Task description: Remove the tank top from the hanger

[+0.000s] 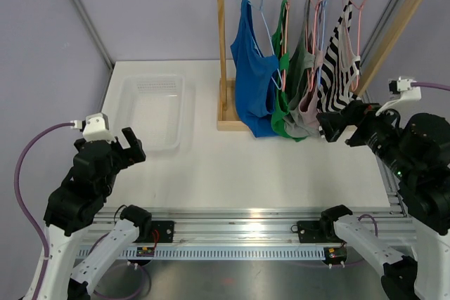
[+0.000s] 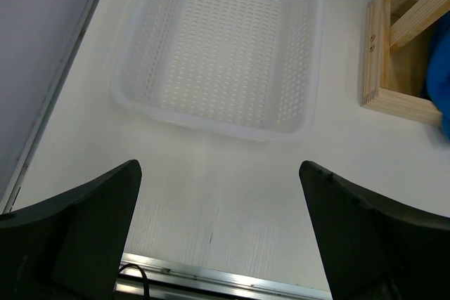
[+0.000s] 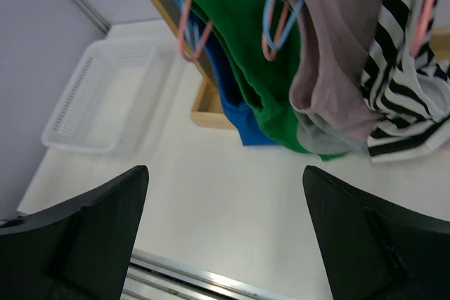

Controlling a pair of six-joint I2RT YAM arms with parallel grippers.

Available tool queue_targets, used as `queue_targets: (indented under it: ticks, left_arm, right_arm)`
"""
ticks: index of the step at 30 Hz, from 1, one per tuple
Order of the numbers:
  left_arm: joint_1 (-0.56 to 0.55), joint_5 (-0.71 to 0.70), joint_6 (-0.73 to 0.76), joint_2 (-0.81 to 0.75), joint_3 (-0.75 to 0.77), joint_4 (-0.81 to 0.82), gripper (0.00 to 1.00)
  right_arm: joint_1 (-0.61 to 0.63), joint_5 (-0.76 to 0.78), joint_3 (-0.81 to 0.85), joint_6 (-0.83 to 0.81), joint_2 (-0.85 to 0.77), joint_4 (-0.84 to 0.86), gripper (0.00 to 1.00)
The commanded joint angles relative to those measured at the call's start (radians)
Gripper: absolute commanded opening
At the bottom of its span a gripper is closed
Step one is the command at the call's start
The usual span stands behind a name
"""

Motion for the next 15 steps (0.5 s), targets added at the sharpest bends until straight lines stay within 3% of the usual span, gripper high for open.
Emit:
queue_targets:
  ticks: [1, 5, 8, 15]
  left_arm:
    - [-0.003, 0.029, -0.018, 0.000, -0.025, 0.064, 0.99]
    - [-0.003, 0.029, -0.009, 0.006, -0.056, 0.084, 0.99]
    - [-0.003, 0.042, -0.015, 0.019, -0.063, 0.092, 0.99]
    - [-0.003, 0.062, -0.024, 0.026, -0.065, 0.094, 0.99]
  right_arm:
    - [0.007, -0.149, 0.171, 0.010, 0.090, 0.093, 0.98]
    - [0.008, -0.262, 0.320, 0.017, 0.228, 0.113, 0.85]
    - [0.007, -0.302, 0.490, 0.008, 0.436, 0.081, 0.79]
    - [0.019, -0.236, 0.765, -0.033, 0.716, 0.057, 0.72]
